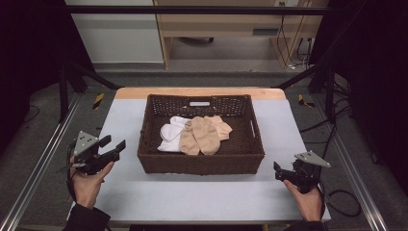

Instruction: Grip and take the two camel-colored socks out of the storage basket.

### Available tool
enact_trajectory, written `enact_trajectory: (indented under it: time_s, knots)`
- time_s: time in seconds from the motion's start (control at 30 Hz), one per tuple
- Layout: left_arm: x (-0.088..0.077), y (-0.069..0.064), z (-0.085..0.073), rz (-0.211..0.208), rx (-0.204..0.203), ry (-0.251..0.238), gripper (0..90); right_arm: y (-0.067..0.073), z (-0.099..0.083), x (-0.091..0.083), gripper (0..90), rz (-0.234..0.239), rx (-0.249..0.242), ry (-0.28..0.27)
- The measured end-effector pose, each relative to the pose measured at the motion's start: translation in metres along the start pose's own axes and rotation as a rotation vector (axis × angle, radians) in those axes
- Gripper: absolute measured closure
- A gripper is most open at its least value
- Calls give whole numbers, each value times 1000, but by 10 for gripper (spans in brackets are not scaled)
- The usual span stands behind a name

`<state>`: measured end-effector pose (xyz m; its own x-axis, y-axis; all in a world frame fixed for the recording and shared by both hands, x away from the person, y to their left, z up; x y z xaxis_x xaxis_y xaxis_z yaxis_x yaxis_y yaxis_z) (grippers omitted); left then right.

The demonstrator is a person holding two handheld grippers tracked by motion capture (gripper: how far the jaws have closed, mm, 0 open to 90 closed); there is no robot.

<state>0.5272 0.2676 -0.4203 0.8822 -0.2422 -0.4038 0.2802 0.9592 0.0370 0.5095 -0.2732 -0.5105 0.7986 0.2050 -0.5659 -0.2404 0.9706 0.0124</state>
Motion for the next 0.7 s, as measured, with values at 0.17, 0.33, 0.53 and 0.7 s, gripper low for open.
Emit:
enact_trajectory:
  time_s: [0.17,0.33,0.53,0.7]
  knots:
    - [1,-9,18,-20,3,-18,401,0,1,0,37,-2,-2,-3]
    - [2,-20,35,-53,8,-32,402,0,1,-1,37,-2,-3,-5]
    - [8,-38,51,-89,30,-38,409,1,2,-1,38,-1,-2,-6]
    - [17,-56,64,-106,56,-22,406,1,2,-1,38,2,-4,-7]
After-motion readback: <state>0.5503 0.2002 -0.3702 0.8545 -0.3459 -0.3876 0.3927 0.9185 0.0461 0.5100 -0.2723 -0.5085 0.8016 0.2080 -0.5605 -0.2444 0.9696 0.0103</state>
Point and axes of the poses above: each handheld gripper's, and its own axes: x roughly forward along the jaws, z roughly out of its top, y roughly to its left, the point moved 10 cm from there along x, roughly forward along the jaws, and after that the axes turned 5 degrees about z, right-handed, at the moved point
